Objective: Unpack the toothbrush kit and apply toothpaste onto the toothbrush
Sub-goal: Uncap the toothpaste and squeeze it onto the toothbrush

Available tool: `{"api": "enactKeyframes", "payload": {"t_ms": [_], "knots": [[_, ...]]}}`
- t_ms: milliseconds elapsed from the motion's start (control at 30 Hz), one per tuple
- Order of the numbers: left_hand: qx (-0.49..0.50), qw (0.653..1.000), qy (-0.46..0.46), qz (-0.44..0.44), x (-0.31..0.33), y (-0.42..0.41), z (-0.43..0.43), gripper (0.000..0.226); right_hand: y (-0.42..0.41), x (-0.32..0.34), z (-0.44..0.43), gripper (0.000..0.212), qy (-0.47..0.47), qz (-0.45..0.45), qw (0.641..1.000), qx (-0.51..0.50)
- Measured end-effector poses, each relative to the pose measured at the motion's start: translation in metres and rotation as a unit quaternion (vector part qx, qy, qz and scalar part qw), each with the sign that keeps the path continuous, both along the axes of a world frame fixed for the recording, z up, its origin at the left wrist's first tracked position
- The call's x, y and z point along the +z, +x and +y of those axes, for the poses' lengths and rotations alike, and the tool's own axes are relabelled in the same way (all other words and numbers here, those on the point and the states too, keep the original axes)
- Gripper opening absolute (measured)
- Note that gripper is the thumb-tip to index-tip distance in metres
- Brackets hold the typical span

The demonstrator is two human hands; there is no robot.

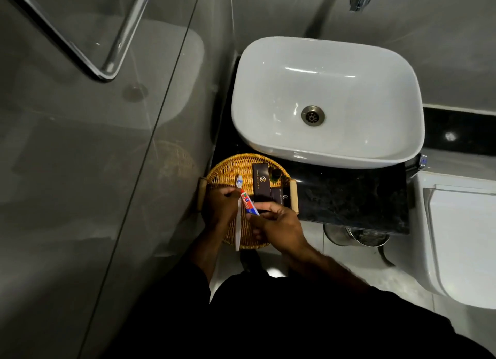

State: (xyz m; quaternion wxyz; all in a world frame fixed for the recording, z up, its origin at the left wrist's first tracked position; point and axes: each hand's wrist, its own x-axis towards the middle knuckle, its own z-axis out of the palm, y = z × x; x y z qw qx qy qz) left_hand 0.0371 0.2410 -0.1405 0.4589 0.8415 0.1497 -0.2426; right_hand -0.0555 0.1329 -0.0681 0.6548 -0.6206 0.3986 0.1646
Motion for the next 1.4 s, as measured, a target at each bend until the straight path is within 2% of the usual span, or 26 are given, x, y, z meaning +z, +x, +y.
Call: {"api": "enactKeyframes", "payload": {"t_ms": [200, 267, 433, 567, 800, 967, 1400], "knots": [[0.043, 0.999, -0.004, -0.03, -0.002, 0.007, -0.003, 0.02, 0.01, -0.018, 0.02, 0.027, 0.068, 0.056, 0.984, -0.153], [0.053, 0.998, 0.005, -0.042, -0.002, 0.01, -0.005, 0.02, 0.016, -0.022, 0.022, 0.027, 0.065, 0.066, 0.98, -0.176], [0.055, 0.997, 0.014, -0.057, -0.003, 0.013, -0.01, 0.018, 0.027, -0.036, 0.025, 0.026, -0.09, 0.068, 0.991, -0.071], [0.031, 0.995, 0.021, -0.09, -0.005, 0.008, -0.009, 0.015, 0.026, -0.047, 0.022, 0.03, -0.211, 0.077, 0.973, 0.059], [0.029, 0.993, 0.031, -0.106, -0.004, 0.006, -0.009, 0.013, 0.027, -0.06, 0.014, 0.04, -0.267, 0.108, 0.941, 0.176], [0.046, 0.994, 0.027, -0.099, -0.004, 0.004, -0.01, 0.016, 0.024, -0.063, 0.017, 0.047, -0.303, 0.085, 0.929, 0.193], [0.007, 0.994, 0.032, -0.101, -0.002, 0.005, -0.008, 0.015, 0.02, -0.062, 0.008, 0.036, -0.306, 0.028, 0.92, 0.244]]}}
